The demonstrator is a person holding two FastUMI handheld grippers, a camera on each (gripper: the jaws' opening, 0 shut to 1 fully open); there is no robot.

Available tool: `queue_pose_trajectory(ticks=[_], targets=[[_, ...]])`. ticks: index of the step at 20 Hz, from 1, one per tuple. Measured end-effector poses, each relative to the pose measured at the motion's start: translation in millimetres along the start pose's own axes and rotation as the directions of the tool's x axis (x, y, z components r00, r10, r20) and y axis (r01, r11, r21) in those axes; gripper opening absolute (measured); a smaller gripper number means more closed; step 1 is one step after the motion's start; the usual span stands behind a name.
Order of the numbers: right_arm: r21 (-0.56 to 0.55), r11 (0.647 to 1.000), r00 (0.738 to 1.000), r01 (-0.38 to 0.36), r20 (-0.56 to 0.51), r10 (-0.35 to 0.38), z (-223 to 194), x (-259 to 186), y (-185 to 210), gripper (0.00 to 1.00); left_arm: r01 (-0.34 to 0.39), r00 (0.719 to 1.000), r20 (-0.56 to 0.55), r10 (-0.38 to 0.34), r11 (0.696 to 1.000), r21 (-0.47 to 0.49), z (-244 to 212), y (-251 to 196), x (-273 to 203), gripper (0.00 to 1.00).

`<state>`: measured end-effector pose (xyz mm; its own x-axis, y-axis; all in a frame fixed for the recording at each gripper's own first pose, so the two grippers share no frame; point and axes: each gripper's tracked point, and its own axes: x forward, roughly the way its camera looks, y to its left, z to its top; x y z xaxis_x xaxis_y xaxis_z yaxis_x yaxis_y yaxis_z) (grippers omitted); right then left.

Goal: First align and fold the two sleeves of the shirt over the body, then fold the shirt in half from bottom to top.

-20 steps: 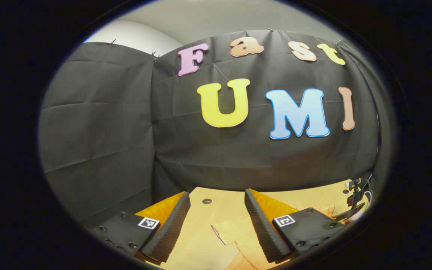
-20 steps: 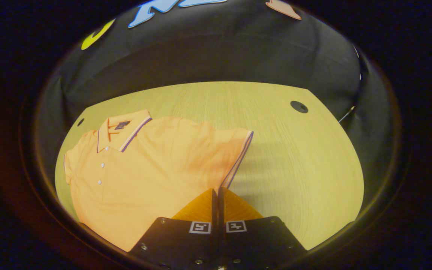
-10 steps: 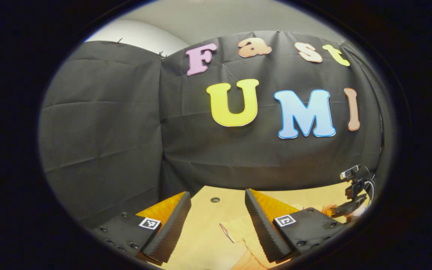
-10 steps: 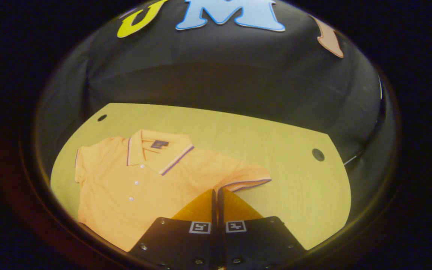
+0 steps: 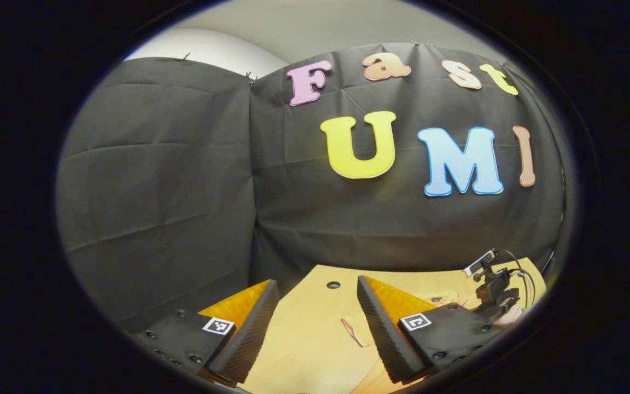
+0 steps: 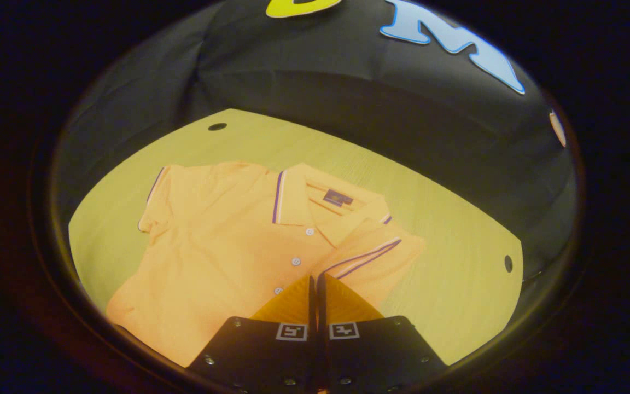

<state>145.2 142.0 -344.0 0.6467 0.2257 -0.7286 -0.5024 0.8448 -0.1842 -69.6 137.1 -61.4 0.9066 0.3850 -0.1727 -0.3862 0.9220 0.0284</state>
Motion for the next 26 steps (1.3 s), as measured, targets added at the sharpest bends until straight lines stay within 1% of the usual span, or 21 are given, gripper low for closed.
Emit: queue_pose_trajectory(ticks=[2,3,4,5,6,7,8,11,13,14,15,18,25,26], targets=[[-0.009,1.000,1.000,0.006,-0.014,-0.006,-4,1,4,0.01,-0.006,1.000,-0.005,0.006,1.000,-0.001,-5,6,-1,0.97],[0.000,1.000,1.000,-0.003,-0.025,0.003,-6,4,8,0.05,-0.008,1.000,-0.007,0.008,1.000,-0.003,-6,10,-1,0.97],[0.005,1.000,1.000,0.005,-0.030,-0.005,-6,3,6,0.16,-0.008,1.000,-0.010,0.008,1.000,-0.006,-7,12,0,0.97],[0.016,1.000,0.999,0.003,-0.033,-0.003,-7,4,6,0.16,-0.007,1.000,-0.013,0.006,1.000,-0.009,-9,12,2,0.97],[0.026,1.000,0.999,0.003,-0.032,-0.002,-6,2,5,0.31,-0.004,1.000,-0.014,0.003,1.000,-0.010,-10,11,4,0.97],[0.032,0.999,0.999,0.013,-0.030,-0.012,-5,-1,2,0.40,0.002,1.000,-0.016,-0.002,1.000,-0.010,-12,10,6,0.97],[0.039,0.999,1.000,0.019,-0.025,-0.018,-3,-5,0,0.41,0.008,1.000,-0.018,-0.009,1.000,-0.010,-15,8,9,0.97],[0.066,0.997,0.999,0.035,0.003,-0.035,3,-19,-8,0.42,0.040,0.999,-0.034,-0.040,0.999,-0.019,-26,-2,22,0.97],[0.091,0.995,0.999,0.040,0.025,-0.042,8,-31,-11,0.42,0.066,0.996,-0.050,-0.068,0.997,-0.027,-39,-11,35,0.92],[0.101,0.994,0.998,0.042,0.040,-0.046,11,-39,-13,0.42,0.081,0.995,-0.060,-0.083,0.996,-0.029,-45,-17,42,0.92],[0.111,0.993,0.997,0.044,0.056,-0.050,13,-47,-14,0.42,0.094,0.993,-0.070,-0.096,0.995,-0.030,-53,-21,49,0.98],[0.144,0.989,0.992,0.042,0.113,-0.059,25,-77,-15,0.42,0.136,0.985,-0.106,-0.138,0.990,-0.029,-78,-38,75,0.98],[0.248,0.968,0.968,0.040,0.229,-0.098,46,-147,-19,0.42,0.228,0.947,-0.228,-0.228,0.973,-0.025,-160,-80,132,0.98],[0.264,0.964,0.964,0.045,0.240,-0.110,48,-158,-21,0.42,0.238,0.940,-0.245,-0.237,0.971,-0.027,-172,-86,139,0.95]])
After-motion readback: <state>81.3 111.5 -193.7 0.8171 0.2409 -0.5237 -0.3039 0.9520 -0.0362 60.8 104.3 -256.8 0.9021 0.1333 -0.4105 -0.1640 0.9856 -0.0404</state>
